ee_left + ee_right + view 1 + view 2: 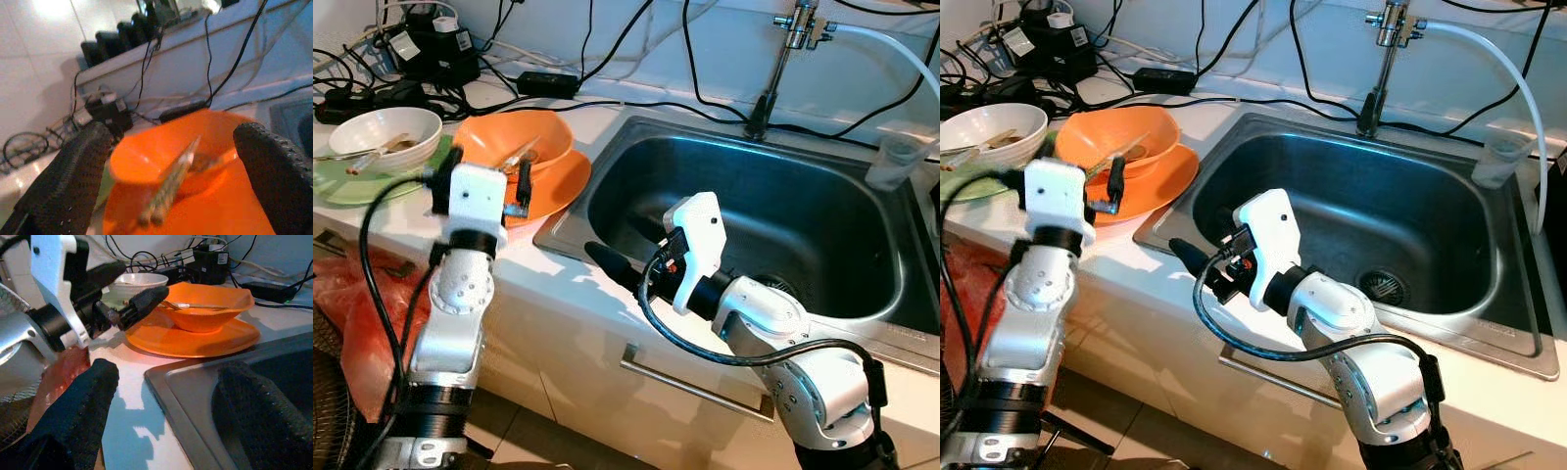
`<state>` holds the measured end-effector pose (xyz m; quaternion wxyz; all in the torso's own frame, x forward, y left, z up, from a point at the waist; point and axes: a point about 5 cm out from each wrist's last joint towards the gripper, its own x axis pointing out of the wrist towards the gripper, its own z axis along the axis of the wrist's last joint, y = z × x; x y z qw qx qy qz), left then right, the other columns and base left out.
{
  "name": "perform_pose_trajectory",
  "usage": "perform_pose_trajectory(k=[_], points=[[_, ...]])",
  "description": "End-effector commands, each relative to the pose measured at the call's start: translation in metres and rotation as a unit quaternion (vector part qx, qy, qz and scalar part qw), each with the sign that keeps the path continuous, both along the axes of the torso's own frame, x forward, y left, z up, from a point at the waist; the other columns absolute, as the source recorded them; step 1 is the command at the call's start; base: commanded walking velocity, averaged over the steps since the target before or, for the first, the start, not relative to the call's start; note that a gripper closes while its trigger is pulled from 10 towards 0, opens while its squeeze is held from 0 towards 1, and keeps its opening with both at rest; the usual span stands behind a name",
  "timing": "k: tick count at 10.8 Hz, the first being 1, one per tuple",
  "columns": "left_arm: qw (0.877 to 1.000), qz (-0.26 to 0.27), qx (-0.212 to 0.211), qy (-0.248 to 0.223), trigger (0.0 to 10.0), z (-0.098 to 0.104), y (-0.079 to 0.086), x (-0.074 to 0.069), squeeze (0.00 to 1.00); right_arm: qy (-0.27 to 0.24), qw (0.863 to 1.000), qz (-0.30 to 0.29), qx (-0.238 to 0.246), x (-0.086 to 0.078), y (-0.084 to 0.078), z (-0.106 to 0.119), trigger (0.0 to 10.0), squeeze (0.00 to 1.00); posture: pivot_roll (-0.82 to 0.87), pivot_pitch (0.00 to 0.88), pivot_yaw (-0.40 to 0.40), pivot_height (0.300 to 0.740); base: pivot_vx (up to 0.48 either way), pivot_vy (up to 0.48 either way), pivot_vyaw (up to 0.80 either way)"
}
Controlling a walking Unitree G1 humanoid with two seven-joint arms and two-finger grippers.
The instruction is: Kitchen organization
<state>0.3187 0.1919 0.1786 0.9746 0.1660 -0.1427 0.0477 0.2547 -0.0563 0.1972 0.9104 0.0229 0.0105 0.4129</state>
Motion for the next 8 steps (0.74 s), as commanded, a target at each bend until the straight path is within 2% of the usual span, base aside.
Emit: perform_pose_trajectory(k=[1, 4, 8], points=[[1.000, 0.019, -0.015, 0.008, 10.0, -0.007, 0.005, -0.001, 0.00, -0.007, 1.000, 0.006, 0.001, 0.000, 0.000, 0.003, 10.0, 0.00, -0.02, 0.000, -0.007, 0.740, 0.000, 0.000, 0.00], [0.998, 0.036, -0.039, 0.015, 10.0, -0.013, 0.010, 0.003, 0.00, -0.005, 1.000, 0.008, -0.006, -0.002, -0.001, 0.002, 10.0, 0.00, -0.03, 0.000, -0.015, 0.740, 0.000, 0.000, 0.00], [0.999, 0.041, -0.028, 0.012, 10.0, -0.014, 0.012, 0.013, 0.00, -0.007, 1.000, 0.000, -0.008, 0.000, -0.003, 0.003, 10.0, 0.00, -0.05, 0.000, -0.009, 0.740, 0.000, 0.000, 0.00]])
